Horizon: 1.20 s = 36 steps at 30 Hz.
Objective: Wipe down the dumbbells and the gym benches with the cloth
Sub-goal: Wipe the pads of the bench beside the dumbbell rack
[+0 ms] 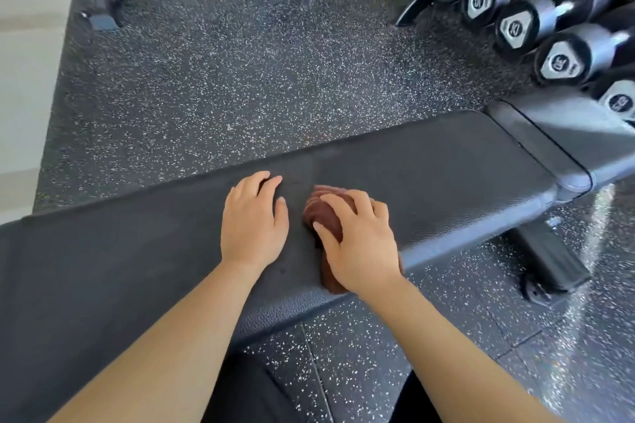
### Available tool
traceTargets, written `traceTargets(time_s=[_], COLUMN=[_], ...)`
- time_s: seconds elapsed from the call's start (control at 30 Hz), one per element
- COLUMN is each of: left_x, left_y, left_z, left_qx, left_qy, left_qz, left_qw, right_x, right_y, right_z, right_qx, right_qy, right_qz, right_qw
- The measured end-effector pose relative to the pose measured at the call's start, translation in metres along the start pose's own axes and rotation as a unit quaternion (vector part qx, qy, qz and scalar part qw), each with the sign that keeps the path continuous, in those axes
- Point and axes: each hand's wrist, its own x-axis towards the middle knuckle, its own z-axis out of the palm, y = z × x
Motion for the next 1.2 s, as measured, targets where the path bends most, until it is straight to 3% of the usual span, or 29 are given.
traceTargets(time_s=[0.17, 0.37, 0.57, 0.73, 1.2], left_x=[0.0, 0.001, -0.021, -0.055, -0.052], left_y=[-0.002, -0.002, -0.004, -0.03, -0.031], left_z=[0.003, 0.004, -0.015, -0.033, -0.03], left_qx=[0.014, 0.018, 0.011, 0.051, 0.037], left_qy=[0.009, 0.014, -0.043, -0.027, 0.013], left_qz=[0.01, -0.001, 0.009, -0.032, -0.038], left_qw=[1.0, 1.0, 0.999, 0.998, 0.999], right_x=[0.058, 0.124, 0.067, -0.012, 0.105], right_y=[-0.004, -0.006, -0.007, -0.012, -0.056], right_z=[0.008, 0.01, -0.002, 0.007, 0.027], right_qx=[0.004, -0.011, -0.007, 0.009, -0.012], right_qy=[0.002, -0.057, -0.079, -0.035, -0.095], right_qz=[0.025, -0.01, -0.087, -0.133, -0.074], right_qw=[1.0, 0.998, 0.993, 0.99, 0.993])
